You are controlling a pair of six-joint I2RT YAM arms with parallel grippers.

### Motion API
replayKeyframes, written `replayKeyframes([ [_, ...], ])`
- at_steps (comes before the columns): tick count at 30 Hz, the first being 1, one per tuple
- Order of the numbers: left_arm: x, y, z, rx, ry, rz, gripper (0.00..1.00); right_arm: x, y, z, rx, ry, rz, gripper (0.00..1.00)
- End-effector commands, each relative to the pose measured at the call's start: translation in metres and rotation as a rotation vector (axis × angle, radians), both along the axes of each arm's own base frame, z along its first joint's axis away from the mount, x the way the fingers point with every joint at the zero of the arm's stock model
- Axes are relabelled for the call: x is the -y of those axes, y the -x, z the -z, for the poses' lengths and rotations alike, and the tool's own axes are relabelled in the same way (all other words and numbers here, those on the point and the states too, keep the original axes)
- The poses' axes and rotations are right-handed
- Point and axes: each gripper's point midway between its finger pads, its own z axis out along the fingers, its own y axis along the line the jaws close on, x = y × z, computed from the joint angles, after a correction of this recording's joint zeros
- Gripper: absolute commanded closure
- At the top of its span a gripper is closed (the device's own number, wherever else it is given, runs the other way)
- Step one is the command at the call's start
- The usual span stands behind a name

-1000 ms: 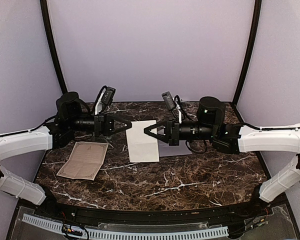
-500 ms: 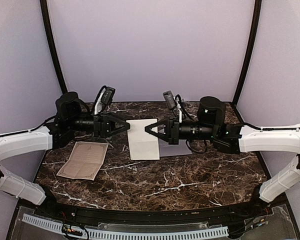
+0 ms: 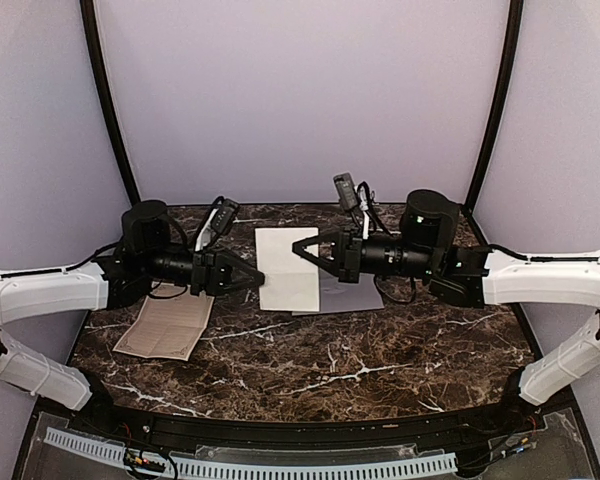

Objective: Place the letter into the envelope and seal it
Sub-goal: Fold the letter.

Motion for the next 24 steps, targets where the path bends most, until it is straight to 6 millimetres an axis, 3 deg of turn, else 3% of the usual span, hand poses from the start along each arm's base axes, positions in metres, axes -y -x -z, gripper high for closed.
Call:
replayKeyframes([
  [1,-0.002,0.014,-0.001,0.016,0.01,0.038,0.97,0.004,0.0,-0.026,0.05,-0.074,0.018,1.0],
  [3,-0.001,0.017,0.001,0.013,0.008,0.047,1.0,0.004,0.0,-0.028,0.055,-0.08,0.021,1.0],
  [4,-0.001,0.018,0.002,0.009,0.006,0.049,0.94,0.004,0.001,-0.03,0.057,-0.083,0.021,1.0],
  [6,0.0,0.019,0.004,-0.001,0.001,0.05,0.69,0.005,0.001,-0.031,0.057,-0.09,0.022,1.0],
  [7,0.0,0.02,0.004,-0.002,0.002,0.054,0.68,0.006,0.001,-0.032,0.06,-0.093,0.023,1.0],
  [10,0.001,0.024,0.006,-0.005,0.001,0.066,0.98,0.008,0.0,-0.032,0.06,-0.096,0.035,1.0],
  [12,0.001,0.027,0.007,-0.01,-0.001,0.071,0.97,0.009,-0.001,-0.033,0.063,-0.099,0.044,1.0],
  [14,0.001,0.028,0.01,-0.022,-0.008,0.072,0.81,0.011,-0.001,-0.035,0.067,-0.105,0.049,1.0],
  [15,0.001,0.028,0.011,-0.025,-0.01,0.074,0.82,0.011,-0.001,-0.035,0.068,-0.106,0.05,1.0],
  [16,0.001,0.029,0.011,-0.025,-0.01,0.076,0.94,0.011,-0.001,-0.036,0.069,-0.107,0.052,1.0],
  [18,0.001,0.031,0.011,-0.019,-0.008,0.079,1.0,0.012,-0.002,-0.035,0.067,-0.107,0.061,1.0],
  [19,0.001,0.031,0.012,-0.019,-0.011,0.075,0.98,0.013,-0.002,-0.035,0.067,-0.106,0.062,1.0],
  [20,0.001,0.03,0.011,-0.019,-0.013,0.073,0.87,0.013,-0.002,-0.035,0.066,-0.105,0.065,1.0],
  [24,0.002,0.031,0.01,-0.014,-0.009,0.077,1.0,0.016,-0.006,-0.031,0.057,-0.093,0.095,1.0],
])
